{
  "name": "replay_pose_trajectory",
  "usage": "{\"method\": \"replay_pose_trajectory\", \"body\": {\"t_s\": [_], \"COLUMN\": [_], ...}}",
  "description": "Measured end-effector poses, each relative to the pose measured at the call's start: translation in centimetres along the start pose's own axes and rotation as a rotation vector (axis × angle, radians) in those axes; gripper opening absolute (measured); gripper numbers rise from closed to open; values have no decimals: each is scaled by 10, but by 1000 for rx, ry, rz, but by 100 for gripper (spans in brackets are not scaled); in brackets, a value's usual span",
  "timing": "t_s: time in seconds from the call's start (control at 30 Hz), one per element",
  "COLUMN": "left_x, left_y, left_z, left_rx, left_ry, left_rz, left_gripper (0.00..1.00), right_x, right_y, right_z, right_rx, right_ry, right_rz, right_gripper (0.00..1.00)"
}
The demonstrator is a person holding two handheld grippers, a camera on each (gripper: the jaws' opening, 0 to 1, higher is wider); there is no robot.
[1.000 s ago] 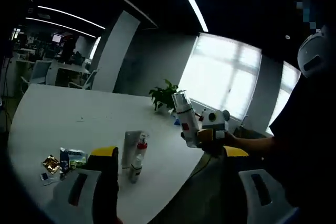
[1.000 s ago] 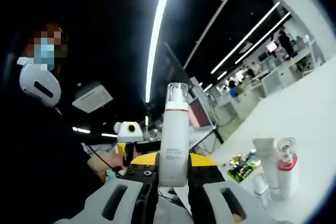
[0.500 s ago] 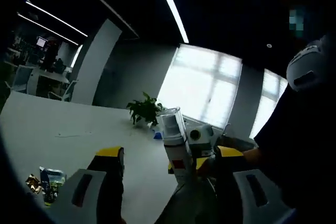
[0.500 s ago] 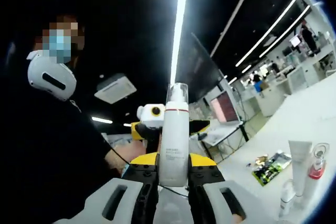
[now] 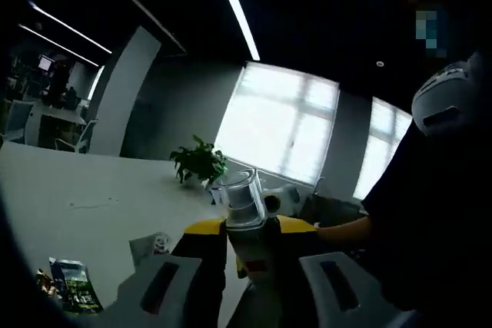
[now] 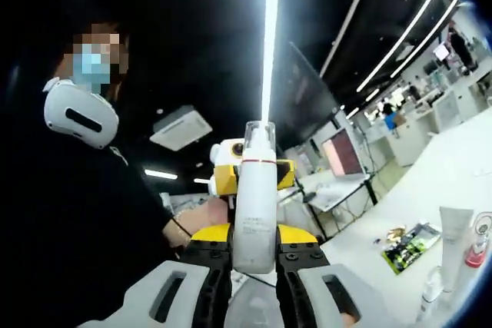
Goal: Arrange the skincare products in the storage area until every visible bottle or jar stands upright without overlapping.
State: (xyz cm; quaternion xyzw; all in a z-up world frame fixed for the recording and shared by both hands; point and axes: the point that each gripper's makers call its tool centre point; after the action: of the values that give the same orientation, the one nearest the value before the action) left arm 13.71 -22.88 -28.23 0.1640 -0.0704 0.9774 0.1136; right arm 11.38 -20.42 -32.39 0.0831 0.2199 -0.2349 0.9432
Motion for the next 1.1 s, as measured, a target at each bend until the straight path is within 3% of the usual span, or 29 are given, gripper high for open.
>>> {"method": "replay_pose_trajectory", "body": {"t_s": [0.1,0.27,0.33,0.47,0.63,0.7,0.77,0.93,1.1], "left_x": [-4,-18,-23,-26,-52,-57,-59,-57,-55], "left_y": [1,2,4,14,11,10,12,17,24], "left_z": [0,2,2,4,6,7,7,8,5], "left_rx": [-6,-10,-14,-35,-88,-97,-114,-151,-176], "left_ry": [-31,-54,-65,-48,-59,-62,-40,23,71], "left_rz": [26,133,189,279,447,482,506,581,620], "left_gripper": [19,18,18,17,17,18,17,17,18], "right_x": [3,24,33,48,71,75,84,80,70], "right_y": [0,-2,-2,-1,-9,-10,-15,-14,-10], "right_z": [0,5,4,4,9,12,12,20,33], "right_rx": [-13,-26,-98,-202,-258,-277,-305,-336,-325], "right_ry": [-2,-23,-121,-232,-278,-307,-336,-429,-521], "right_rz": [-26,-178,-286,-444,-655,-722,-770,-856,-909], "right_gripper": [12,15,16,17,17,18,20,22,14]}}
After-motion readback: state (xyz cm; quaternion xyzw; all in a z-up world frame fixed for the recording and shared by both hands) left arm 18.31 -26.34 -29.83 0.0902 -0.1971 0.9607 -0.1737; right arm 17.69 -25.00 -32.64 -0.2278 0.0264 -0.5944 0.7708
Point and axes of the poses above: the point that each gripper's makers call its tool centre point, and the gripper's own axes: y roughly forward along the fingers, x roughly to its right, z roughly out of its top, and after that the axes turned 9 degrees about -x, right-handed
